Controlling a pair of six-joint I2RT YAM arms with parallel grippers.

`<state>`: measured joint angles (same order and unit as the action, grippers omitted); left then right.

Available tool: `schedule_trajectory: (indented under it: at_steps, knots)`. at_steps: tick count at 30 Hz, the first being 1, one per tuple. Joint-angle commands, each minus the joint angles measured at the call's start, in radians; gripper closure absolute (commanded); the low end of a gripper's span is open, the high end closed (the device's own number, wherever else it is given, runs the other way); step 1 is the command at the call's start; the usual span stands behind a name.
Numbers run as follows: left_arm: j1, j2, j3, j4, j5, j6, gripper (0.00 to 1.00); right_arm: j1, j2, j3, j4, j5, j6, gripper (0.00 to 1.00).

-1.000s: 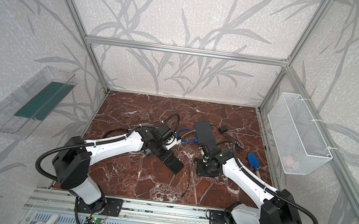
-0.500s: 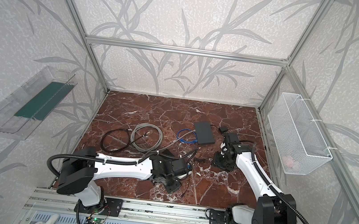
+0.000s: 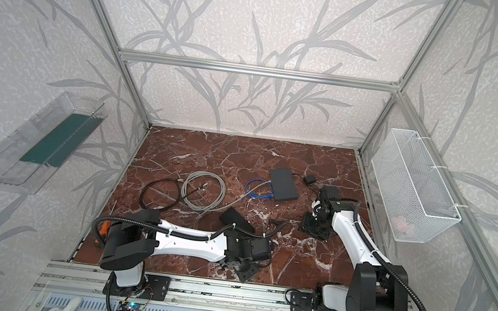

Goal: Insert the plug into the switch port
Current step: 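Reach the left gripper to the thin cord's plug while the right hovers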

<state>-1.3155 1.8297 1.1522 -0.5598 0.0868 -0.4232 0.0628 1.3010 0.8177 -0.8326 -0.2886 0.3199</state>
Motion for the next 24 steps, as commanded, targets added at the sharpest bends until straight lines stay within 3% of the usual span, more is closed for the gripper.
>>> schedule_trajectory:
  at_steps: [1, 13, 24]
  knots:
    - [-0.005, 0.023, 0.034, 0.003, -0.024, -0.027, 0.57, -0.001, -0.001, -0.014, 0.006, -0.011, -0.011, 0.5]
    - [-0.004, 0.087, 0.084, -0.069, -0.045, 0.041, 0.75, -0.004, -0.014, 0.013, -0.006, -0.028, -0.002, 0.54]
    - [0.012, 0.066, 0.045, -0.115, -0.036, 0.119, 0.68, -0.004, -0.052, 0.012, -0.008, -0.058, -0.005, 0.56]
